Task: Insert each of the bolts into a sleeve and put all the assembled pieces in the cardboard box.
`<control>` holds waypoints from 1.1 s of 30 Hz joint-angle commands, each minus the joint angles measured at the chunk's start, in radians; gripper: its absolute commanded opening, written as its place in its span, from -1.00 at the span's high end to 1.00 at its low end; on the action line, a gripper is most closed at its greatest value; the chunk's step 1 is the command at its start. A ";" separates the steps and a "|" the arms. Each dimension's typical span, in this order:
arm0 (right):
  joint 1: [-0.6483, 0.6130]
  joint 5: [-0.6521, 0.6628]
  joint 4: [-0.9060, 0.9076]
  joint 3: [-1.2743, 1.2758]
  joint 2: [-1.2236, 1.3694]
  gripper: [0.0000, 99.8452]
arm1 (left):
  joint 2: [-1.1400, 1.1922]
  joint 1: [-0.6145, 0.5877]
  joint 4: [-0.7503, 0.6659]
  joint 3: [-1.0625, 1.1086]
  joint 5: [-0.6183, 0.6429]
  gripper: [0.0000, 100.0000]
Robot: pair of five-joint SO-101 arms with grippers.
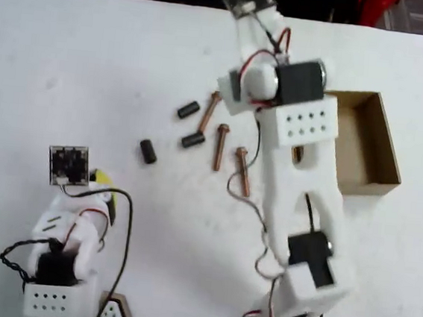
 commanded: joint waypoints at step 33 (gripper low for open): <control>-0.243 -0.549 -0.780 0.988 -0.223 0.77 | -0.016 -0.085 -0.029 -0.009 -0.011 0.95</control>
